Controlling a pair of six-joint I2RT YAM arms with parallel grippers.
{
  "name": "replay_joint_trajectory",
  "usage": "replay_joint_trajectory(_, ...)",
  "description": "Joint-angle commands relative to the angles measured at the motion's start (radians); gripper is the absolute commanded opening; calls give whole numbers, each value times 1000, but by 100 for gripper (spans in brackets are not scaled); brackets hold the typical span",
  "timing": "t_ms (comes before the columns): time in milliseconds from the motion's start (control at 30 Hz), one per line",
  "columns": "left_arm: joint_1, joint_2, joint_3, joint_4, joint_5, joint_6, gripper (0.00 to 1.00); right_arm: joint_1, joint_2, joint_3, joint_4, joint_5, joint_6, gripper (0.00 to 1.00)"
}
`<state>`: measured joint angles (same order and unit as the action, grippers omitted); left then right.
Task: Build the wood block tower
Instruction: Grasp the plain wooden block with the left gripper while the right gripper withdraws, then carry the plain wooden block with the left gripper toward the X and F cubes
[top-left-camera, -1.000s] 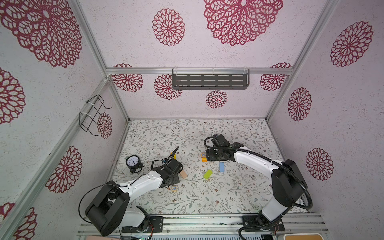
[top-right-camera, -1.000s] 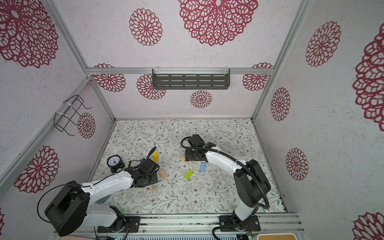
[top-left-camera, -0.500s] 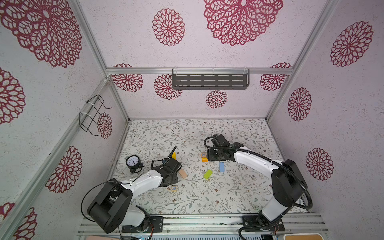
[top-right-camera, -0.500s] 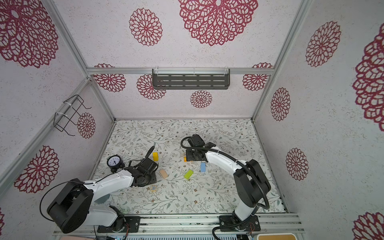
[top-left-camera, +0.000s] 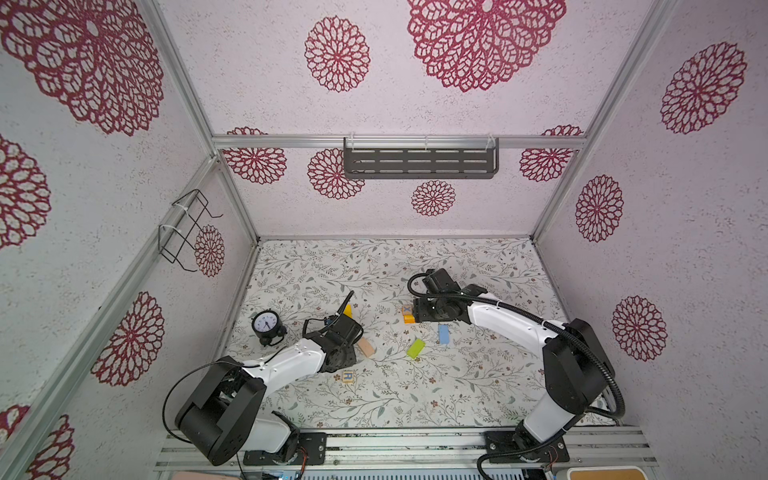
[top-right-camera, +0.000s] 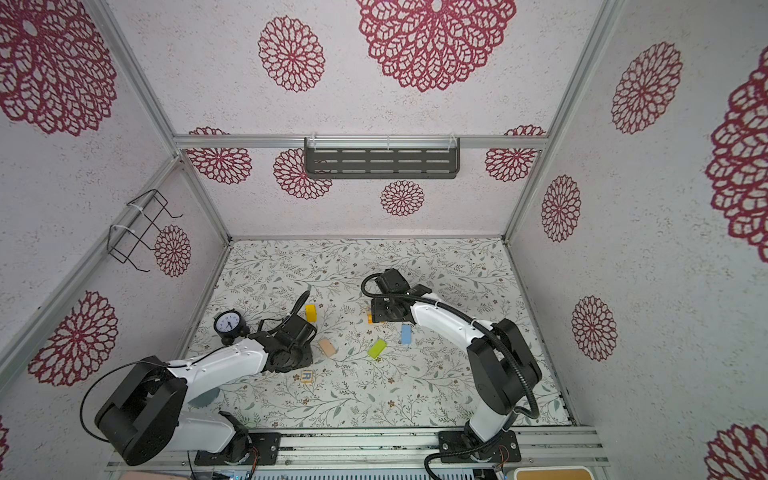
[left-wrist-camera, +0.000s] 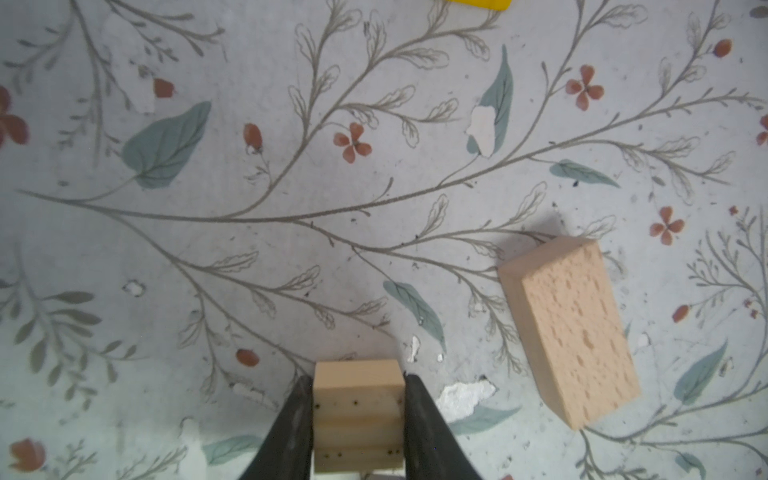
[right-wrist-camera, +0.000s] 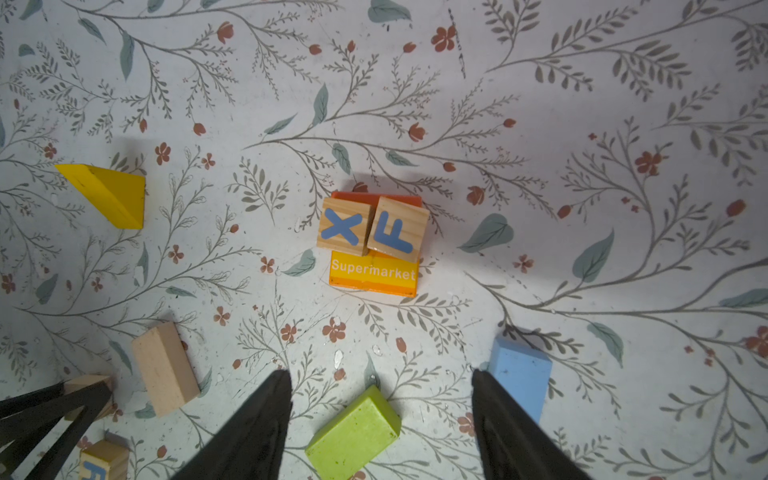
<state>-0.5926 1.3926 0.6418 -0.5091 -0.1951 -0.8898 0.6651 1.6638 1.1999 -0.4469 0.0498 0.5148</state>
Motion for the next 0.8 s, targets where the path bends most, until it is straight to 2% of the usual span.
replay_joint_trajectory(0,6,-49,48,-54,-13,0,32,-2,-44,27,-19,22,-19,73)
replay_joint_trajectory(167,6,-72,120,-109,-9,25,32,-19,-63,16,-16,18,-25,73)
replay_joint_trajectory(367,4,-12,253,-160,4,72,31,-70,-94,-26,8,-4,-30,73)
replay_joint_trajectory(767,-52,274,576,-189,39,115,30,-216,-105,-97,91,-106,-48,73)
